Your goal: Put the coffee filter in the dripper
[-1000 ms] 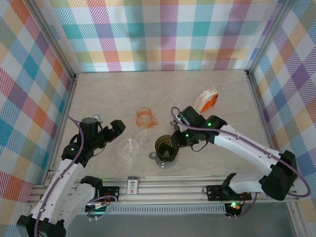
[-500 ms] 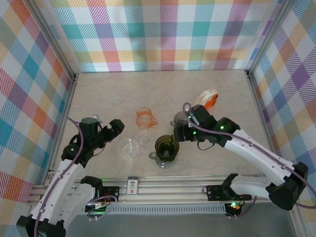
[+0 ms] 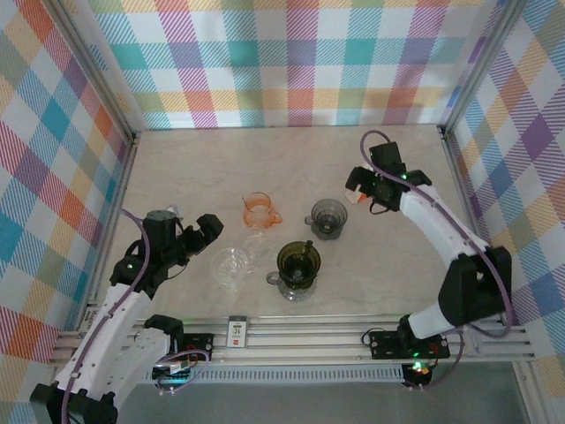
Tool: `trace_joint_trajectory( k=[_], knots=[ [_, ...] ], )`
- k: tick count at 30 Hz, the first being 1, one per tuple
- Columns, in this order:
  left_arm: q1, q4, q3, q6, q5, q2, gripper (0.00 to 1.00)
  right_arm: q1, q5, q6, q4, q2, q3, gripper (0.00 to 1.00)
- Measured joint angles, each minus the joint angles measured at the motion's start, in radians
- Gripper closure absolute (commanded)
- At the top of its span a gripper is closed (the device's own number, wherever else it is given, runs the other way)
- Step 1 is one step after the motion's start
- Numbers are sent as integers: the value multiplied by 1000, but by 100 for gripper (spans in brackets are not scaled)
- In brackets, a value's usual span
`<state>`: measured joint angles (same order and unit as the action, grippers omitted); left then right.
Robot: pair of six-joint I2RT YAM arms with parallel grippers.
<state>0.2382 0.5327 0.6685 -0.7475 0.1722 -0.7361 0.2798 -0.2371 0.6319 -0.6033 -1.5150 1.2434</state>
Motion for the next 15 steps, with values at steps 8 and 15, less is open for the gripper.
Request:
trace_joint_trajectory(
  k=[8, 15],
  knots=[
    [0, 0, 0, 7, 3, 18, 0, -19, -54, 88, 48, -248, 152, 1],
    [0, -3, -6, 11, 2, 32, 0, -19, -105, 126, 35, -401, 277, 1]
  ],
)
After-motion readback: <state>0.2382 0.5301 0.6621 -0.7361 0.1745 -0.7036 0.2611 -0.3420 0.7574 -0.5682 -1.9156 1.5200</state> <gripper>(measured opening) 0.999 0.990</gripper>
